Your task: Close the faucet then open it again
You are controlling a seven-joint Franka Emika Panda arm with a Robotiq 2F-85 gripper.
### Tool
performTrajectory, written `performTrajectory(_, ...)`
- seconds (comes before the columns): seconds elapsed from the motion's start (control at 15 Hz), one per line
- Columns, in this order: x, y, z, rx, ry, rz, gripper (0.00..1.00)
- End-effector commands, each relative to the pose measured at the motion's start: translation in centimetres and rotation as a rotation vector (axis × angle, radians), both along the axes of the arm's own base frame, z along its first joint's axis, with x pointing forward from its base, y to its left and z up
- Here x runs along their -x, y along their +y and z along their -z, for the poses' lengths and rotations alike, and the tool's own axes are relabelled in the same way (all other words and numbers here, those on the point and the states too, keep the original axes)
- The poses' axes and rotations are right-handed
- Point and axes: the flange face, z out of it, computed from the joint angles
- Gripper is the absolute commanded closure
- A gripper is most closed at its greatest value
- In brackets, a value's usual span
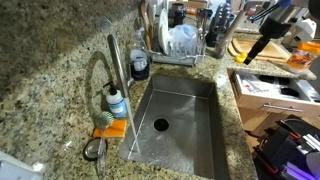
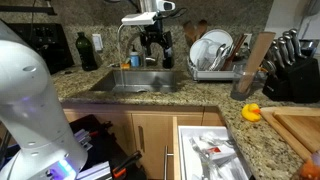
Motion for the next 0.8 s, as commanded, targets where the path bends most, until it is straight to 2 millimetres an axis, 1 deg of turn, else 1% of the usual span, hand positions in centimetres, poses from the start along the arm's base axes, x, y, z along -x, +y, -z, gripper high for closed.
performTrajectory(0.0, 0.0, 0.0, -0.1, 0.0, 0.001, 0.0, 0.0)
performTrajectory(0.13, 0.0, 0.0, -0.1, 0.0, 0.001, 0.0, 0.0)
performTrajectory(0.2, -1.3, -0.9, 1.1, 0.032, -0.003, 0.028, 0.0)
performTrajectory(0.27, -3.0, -0.3, 2.9, 0.06, -0.046, -0.011, 0.0)
performTrajectory(0.33, -4.5, 1.6, 4.9, 0.091, -0.07, -0.11, 0.0)
performTrajectory(0.4, -5.0, 2.9, 5.8, 0.108, -0.104, -0.164, 0.0)
performTrajectory(0.53, -6.3, 6.1, 8.8, 0.142, -0.123, -0.274, 0.0)
performTrajectory(0.6, -6.6, 8.3, 10.6, 0.148, -0.134, -0.34, 0.0)
performTrajectory(0.73, -7.0, 12.8, 13.5, 0.161, -0.151, -0.468, 0.0)
